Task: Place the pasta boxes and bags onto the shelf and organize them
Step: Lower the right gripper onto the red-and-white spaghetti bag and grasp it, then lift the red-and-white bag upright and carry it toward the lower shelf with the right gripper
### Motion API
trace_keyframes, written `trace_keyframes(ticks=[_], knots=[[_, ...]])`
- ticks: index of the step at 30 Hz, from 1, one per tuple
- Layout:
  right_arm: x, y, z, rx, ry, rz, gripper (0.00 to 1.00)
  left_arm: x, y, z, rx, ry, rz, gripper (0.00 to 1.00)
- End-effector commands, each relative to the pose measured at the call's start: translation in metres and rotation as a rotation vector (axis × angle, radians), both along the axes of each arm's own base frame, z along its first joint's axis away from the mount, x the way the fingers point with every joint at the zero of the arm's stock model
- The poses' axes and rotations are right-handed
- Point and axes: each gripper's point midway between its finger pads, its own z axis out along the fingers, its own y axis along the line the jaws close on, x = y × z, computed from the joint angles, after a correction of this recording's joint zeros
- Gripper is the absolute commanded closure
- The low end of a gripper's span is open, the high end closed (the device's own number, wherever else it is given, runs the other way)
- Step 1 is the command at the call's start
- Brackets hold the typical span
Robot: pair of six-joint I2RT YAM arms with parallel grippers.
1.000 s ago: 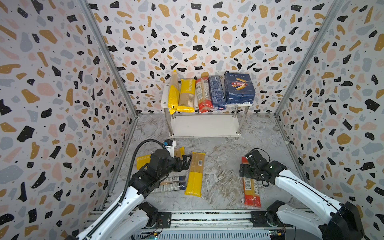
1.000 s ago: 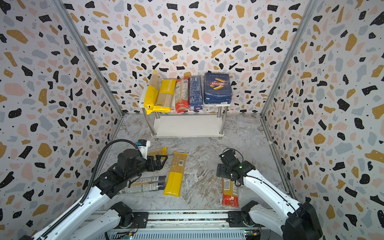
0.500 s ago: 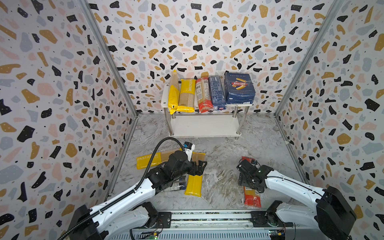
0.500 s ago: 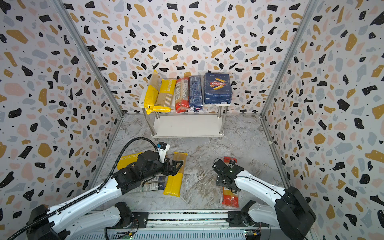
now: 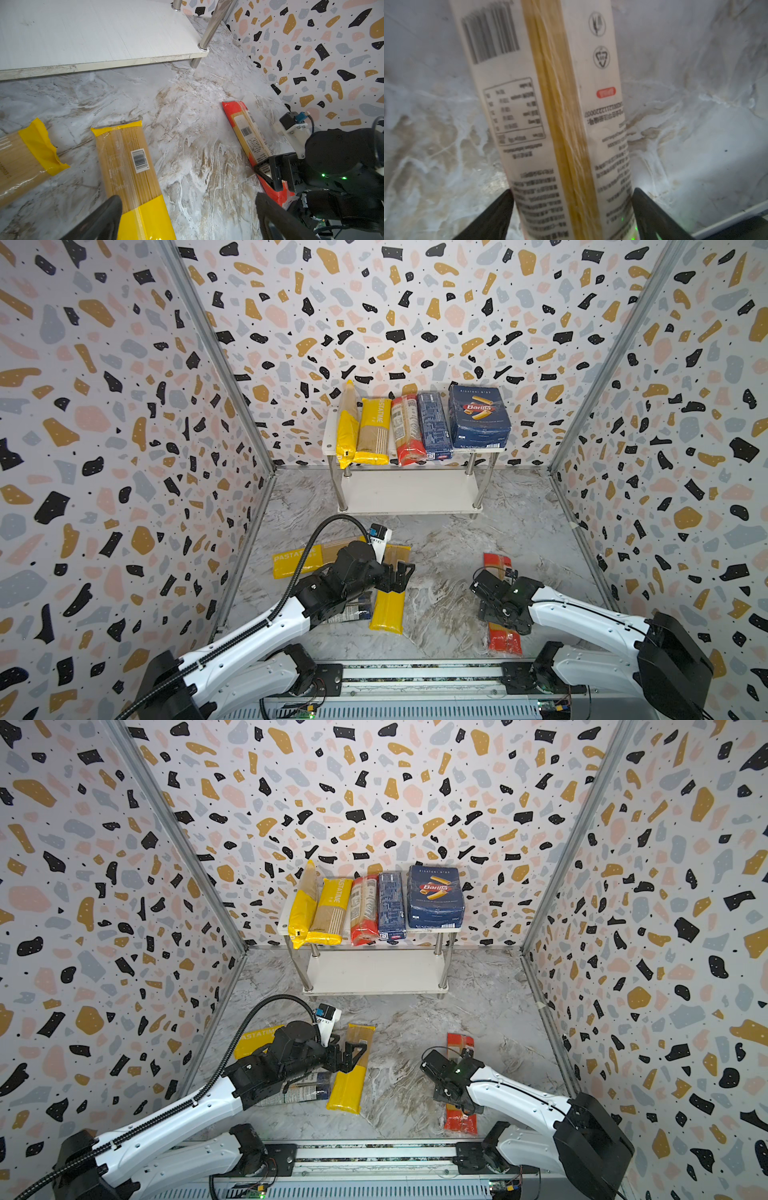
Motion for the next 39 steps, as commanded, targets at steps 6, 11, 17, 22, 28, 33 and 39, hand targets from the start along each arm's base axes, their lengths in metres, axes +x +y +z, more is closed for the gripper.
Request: trace_keyframes(ticks=[6, 11, 17, 22, 28, 33, 39], knots=[[-0.005, 0.010, -0.022, 0.022, 0.062, 0.050, 0.12, -0.003, 0.004, 0.022, -0.032, -0.057, -0.004, 0.00], [-0.005, 0.014, -0.032, 0.007, 0.081, 0.089, 0.40, -0.006, 0.009, 0.020, -0.038, -0.053, 0.010, 0.00], [-0.001, 0.020, -0.032, 0.009, 0.080, 0.124, 0.77, -0.008, 0.019, 0.022, -0.018, -0.057, 0.039, 0.00], [0.013, 0.068, -0.014, 0.248, 0.001, 0.211, 0.87, -0.009, 0.030, 0.034, -0.028, -0.082, 0.078, 0.00], [0.029, 0.119, 0.032, 0.589, -0.136, 0.329, 0.91, -0.009, 0.039, 0.036, -0.027, -0.087, 0.116, 0.00], [0.039, 0.131, 0.062, 0.839, -0.238, 0.361, 0.92, -0.010, 0.035, 0.038, -0.052, -0.072, 0.113, 0.00], [0.048, 0.132, 0.080, 0.952, -0.289, 0.406, 0.93, -0.005, 0.039, 0.045, -0.053, -0.081, 0.146, 0.00]])
